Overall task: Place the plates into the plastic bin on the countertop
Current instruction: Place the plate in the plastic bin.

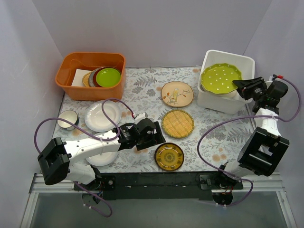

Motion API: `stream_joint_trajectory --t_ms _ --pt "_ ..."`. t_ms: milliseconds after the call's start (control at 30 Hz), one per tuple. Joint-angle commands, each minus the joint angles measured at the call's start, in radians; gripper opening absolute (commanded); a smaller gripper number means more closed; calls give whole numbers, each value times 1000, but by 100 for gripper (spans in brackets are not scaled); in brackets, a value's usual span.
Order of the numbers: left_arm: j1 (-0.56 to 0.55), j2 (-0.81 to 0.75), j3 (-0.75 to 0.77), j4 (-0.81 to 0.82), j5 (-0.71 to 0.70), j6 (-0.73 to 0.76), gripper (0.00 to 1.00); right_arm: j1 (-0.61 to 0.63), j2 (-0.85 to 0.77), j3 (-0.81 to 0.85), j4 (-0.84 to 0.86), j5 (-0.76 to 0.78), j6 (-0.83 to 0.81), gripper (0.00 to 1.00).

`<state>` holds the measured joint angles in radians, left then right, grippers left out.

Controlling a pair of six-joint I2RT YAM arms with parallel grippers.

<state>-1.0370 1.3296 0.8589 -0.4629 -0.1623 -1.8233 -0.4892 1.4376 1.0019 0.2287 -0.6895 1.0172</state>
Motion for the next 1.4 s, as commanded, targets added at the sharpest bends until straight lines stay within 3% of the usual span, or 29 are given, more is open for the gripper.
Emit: stream_joint_trajectory --t_ms 0,800,1367 --pt "3 -23 -11 15 9 -7 98 -26 17 -26 287 -45 161 3" --pt "5 6 -64 66 52 -18 98 -35 150 49 207 154 23 2" --pt "6 82 -49 93 75 -2 98 78 254 195 57 284 -169 3"
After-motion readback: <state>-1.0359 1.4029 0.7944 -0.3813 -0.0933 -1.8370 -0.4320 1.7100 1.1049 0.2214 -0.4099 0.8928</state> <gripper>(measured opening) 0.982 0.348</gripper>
